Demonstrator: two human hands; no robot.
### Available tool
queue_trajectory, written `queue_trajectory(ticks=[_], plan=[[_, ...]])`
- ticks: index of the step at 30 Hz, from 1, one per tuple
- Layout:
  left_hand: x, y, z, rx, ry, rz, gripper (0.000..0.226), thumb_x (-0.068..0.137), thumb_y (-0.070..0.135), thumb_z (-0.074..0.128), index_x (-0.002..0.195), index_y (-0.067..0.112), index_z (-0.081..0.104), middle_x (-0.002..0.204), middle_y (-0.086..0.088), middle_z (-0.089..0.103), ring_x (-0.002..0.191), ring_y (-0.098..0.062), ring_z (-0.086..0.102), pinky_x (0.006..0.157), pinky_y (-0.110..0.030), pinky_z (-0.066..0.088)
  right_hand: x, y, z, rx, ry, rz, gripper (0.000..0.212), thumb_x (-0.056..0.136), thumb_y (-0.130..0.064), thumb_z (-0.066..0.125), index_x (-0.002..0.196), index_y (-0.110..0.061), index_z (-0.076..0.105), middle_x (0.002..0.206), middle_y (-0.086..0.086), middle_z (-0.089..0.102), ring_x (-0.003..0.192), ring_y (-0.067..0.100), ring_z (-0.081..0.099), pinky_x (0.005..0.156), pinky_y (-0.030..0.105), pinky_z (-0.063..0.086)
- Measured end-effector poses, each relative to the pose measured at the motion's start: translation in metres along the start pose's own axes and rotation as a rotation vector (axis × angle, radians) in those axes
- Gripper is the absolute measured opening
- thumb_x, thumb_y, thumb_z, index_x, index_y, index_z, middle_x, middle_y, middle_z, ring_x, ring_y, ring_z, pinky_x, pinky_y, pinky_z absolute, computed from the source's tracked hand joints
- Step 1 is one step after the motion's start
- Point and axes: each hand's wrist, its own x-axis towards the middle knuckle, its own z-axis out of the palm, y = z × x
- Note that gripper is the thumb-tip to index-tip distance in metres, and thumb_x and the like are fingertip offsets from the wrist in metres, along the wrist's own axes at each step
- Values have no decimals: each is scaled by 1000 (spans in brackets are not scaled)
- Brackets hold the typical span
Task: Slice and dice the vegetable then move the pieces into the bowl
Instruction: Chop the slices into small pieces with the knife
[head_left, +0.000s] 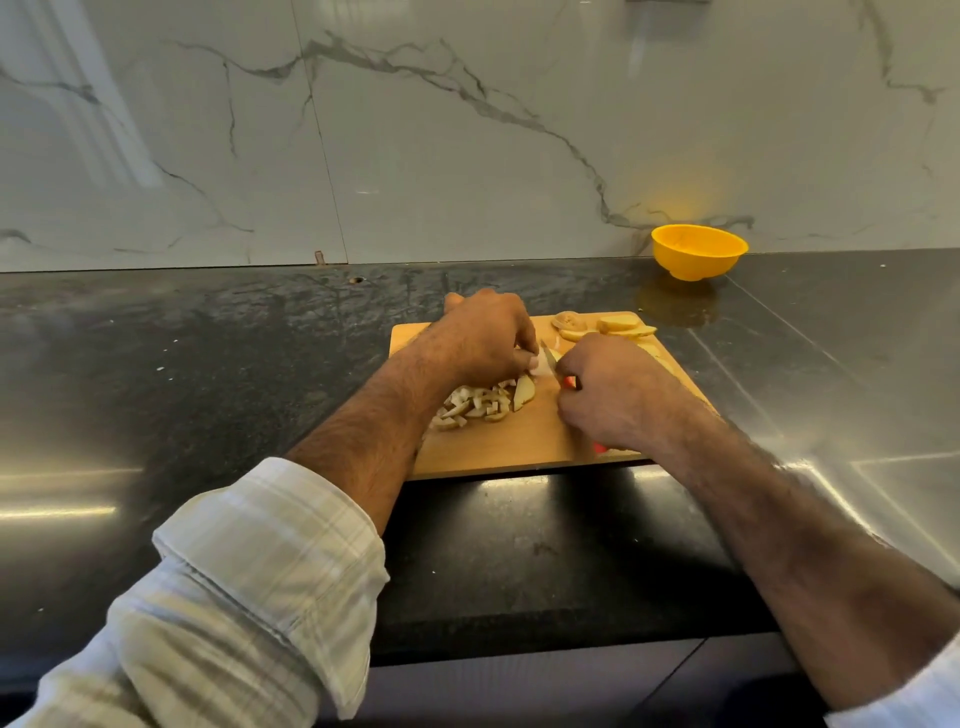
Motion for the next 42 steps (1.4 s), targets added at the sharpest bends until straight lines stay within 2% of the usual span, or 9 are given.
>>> queue_trajectory(ticks=[7, 10, 14, 17, 20, 24, 33, 36, 42], plan=[[-2, -4, 0, 65, -28, -5, 14, 100, 35, 67, 109, 37, 78, 133, 17, 65, 135, -12, 47, 114, -57, 21, -8, 4, 3, -22, 9, -17, 32, 93, -28, 67, 124, -25, 72, 96, -8, 62, 87, 13, 59, 64, 25, 48], [-1, -6, -1, 41, -42, -16, 8, 98, 34, 71, 100, 38, 77, 133, 18, 63, 139, -12, 43, 117, -61, 19, -4, -3, 6, -45, -22, -16, 34, 92, -26, 69, 125, -23, 70, 94, -8, 60, 89, 13, 59, 73, 28, 54], [0, -6, -1, 28, -64, -33, 6, 96, 35, 73, 93, 40, 74, 131, 18, 62, 139, -13, 42, 118, -62, 18, 3, -14, 2, -33, -28, 22, 36, 93, -22, 71, 130, -20, 66, 109, -1, 67, 100, 18, 62, 88, 35, 60], [-1, -8, -4, 71, -71, -26, 7, 98, 37, 71, 102, 40, 76, 132, 19, 64, 138, -12, 45, 117, -63, 18, 6, -14, 1, -37, 5, 10, 33, 94, -22, 70, 127, -20, 69, 113, 0, 69, 96, 16, 63, 81, 31, 59], [-5, -11, -6, 69, -64, -32, 11, 98, 39, 69, 106, 39, 78, 133, 19, 66, 136, -11, 47, 117, -62, 18, 1, -6, 0, -56, 66, -22, 22, 96, -24, 66, 116, -21, 73, 107, -4, 67, 87, 12, 56, 62, 21, 45], [-6, -9, -7, 61, -42, -37, 10, 97, 36, 70, 102, 37, 79, 123, 20, 70, 128, -10, 53, 118, -64, 18, -6, -4, 3, -66, 40, -19, 35, 94, -28, 67, 129, -23, 71, 107, -3, 68, 92, 16, 61, 71, 27, 51], [-6, -10, -10, 33, -118, -73, 11, 98, 42, 72, 107, 40, 78, 137, 17, 61, 149, -17, 34, 120, -71, 8, 6, -14, 4, -85, 7, 6, 40, 95, -24, 69, 135, -22, 67, 126, 1, 69, 112, 21, 63, 89, 33, 57], [-8, -12, -11, 23, -131, -84, 14, 98, 41, 72, 111, 40, 78, 140, 16, 61, 147, -16, 37, 121, -71, 7, 1, -15, 2, -92, 39, -26, 36, 96, -25, 67, 131, -22, 70, 119, 0, 70, 104, 19, 62, 81, 30, 56], [-8, -11, -11, -6, -128, -83, 14, 98, 40, 73, 111, 41, 78, 136, 16, 62, 145, -16, 39, 121, -72, 6, -5, -22, 3, -118, -32, 10, 43, 92, -23, 70, 135, -22, 65, 117, 2, 68, 99, 20, 61, 86, 36, 60]])
